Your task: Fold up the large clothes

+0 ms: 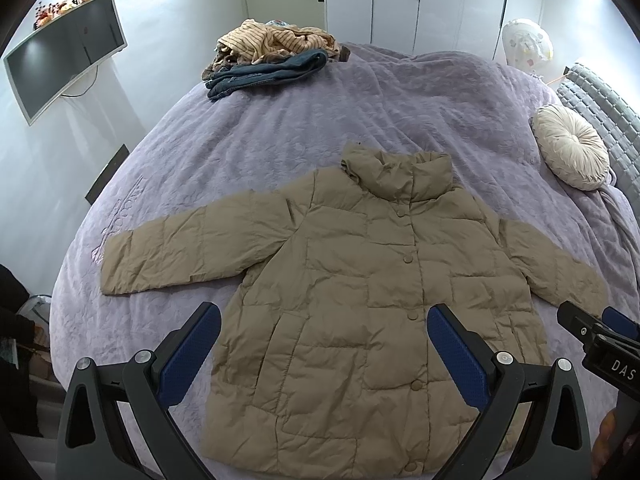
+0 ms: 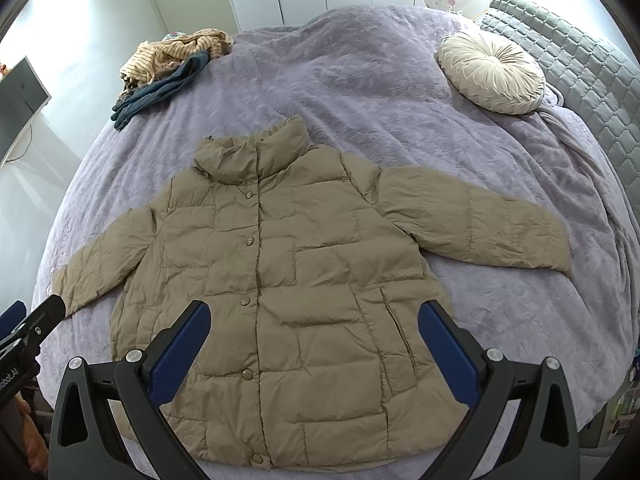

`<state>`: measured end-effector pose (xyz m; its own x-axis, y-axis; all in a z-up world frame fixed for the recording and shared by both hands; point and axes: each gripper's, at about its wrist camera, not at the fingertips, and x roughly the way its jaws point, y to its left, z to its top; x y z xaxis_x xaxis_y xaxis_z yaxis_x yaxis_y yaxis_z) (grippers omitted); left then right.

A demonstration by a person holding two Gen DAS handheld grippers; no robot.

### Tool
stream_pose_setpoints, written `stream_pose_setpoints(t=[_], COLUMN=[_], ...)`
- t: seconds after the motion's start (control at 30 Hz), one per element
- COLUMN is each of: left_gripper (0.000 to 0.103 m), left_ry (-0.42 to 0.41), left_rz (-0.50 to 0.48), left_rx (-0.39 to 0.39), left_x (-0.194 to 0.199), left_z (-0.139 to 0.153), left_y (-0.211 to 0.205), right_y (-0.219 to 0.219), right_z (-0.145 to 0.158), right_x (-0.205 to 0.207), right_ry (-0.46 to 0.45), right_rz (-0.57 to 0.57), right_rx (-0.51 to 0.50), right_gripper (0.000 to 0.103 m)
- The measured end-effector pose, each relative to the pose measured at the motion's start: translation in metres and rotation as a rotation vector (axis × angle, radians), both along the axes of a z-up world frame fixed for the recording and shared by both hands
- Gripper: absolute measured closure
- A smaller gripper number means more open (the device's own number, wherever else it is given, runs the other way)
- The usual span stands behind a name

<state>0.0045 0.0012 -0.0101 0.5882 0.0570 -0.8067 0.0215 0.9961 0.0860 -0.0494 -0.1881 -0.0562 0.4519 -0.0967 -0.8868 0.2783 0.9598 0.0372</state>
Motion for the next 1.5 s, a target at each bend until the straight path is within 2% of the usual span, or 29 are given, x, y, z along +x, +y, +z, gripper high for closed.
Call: stream_pose_setpoints(t=[0.2,0.37,0.63,0.97,1.1,1.33,1.5], left_gripper=[0.0,0.0,0.0,0.0,0.0,0.0,0.0], left_ry=[-0.017,0.03,0.026,0.113,0.184,0.156,0.178], left_rz=[-0.001,0.0,-0.001,0.002,0.005,0.001,0.006], left_rx=[-0.028,-0.04,-0.051,-0.066,-0.058,-0.132,-0.17], left_x=[0.0,0.002,0.002,0.006,0.008,0.012,0.019], left_z=[-0.001,-0.005,-0.006,-0.014,-0.016,-0.028,-0.051], left_y=[0.001,0.001,0.002,0.003,0.003,0.009,0.02], right_y=[0.003,0.004,0.005,0.007,0.004,0.001,0.007], right_z=[-0.002,-0.002,-0.004,-0.013,-0.02,-0.029,-0.047], right_x=[0.0,-0.001,0.0,0.007,0.009,0.017,0.023], right_ry=[0.001,0.004,0.008,0.028,0.051,0.1,0.137], right_rz=[0.001,0.001,0.001,-0.002,-0.008,-0.021,-0.014], right_rx=[0.0,0.001,0.002,0.014,0.031,0.076,0.106], right_gripper=[0.0,0.0,0.0,0.0,0.0,0.0,0.0])
